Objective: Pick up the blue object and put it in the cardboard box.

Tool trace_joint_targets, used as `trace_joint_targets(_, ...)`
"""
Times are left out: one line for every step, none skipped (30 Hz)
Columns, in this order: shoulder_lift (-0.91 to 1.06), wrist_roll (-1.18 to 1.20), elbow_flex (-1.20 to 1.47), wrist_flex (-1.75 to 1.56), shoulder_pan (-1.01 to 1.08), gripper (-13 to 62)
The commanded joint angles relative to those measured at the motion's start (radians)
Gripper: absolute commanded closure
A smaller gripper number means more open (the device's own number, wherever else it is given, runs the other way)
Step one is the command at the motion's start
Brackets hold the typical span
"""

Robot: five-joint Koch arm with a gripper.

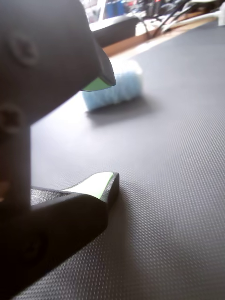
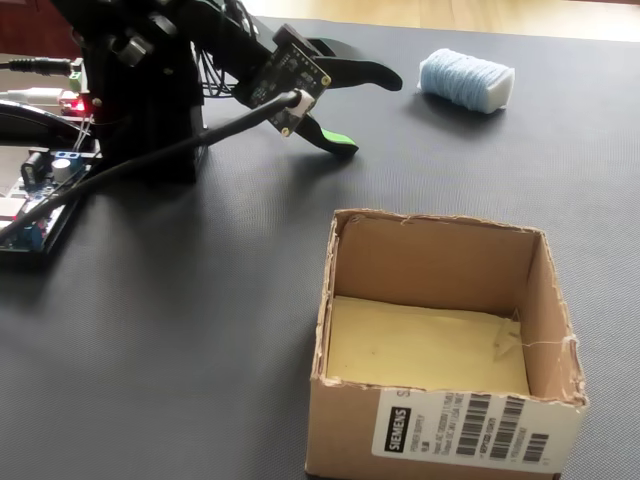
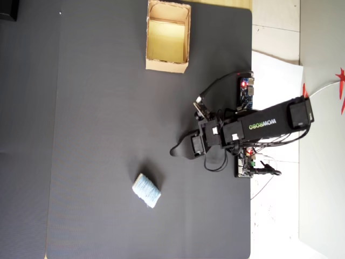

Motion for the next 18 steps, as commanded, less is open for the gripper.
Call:
trace_joint_targets(0.089,0.026,0.038,-0.069,-0.054,15.3)
trace_joint_targets(0.089,0.026,0.038,-0.069,-0.081,15.3)
trace_joint_targets(0.089,0.026,0.038,-0.071,-0.107,15.4)
trace_joint_targets(0.089,0.026,0.038,-0.069,-0.133,15.4)
trace_joint_targets(0.089,0.026,0.038,-0.071,-0.156,15.4)
trace_joint_targets(0.089,0.028,0.038,-0.072,-0.183,15.5)
trace_joint_targets(0.089,0.031,0.038,-0.077,-0.195,15.5)
trace_joint_targets(0.089,0.031,0.038,-0.092,-0.201,15.6)
trace_joint_targets(0.089,0.032,0.037,-0.106,-0.206,15.6)
trace_joint_targets(0.089,0.034,0.037,-0.12,-0.218,15.8)
trace_joint_targets(0.089,0.034,0.035,-0.133,-0.238,15.9)
trace_joint_targets(0.087,0.034,0.034,-0.144,-0.262,15.9)
trace_joint_targets(0.089,0.032,0.028,-0.147,-0.284,15.9)
trace_joint_targets(0.087,0.031,0.015,-0.147,-0.299,15.9)
trace_joint_targets(0.087,0.031,0.002,-0.147,-0.31,15.9)
trace_joint_targets(0.086,0.029,-0.02,-0.147,-0.311,15.9)
trace_joint_targets(0.083,0.029,-0.046,-0.147,-0.311,15.9)
trace_joint_targets(0.078,0.029,-0.077,-0.147,-0.31,15.9)
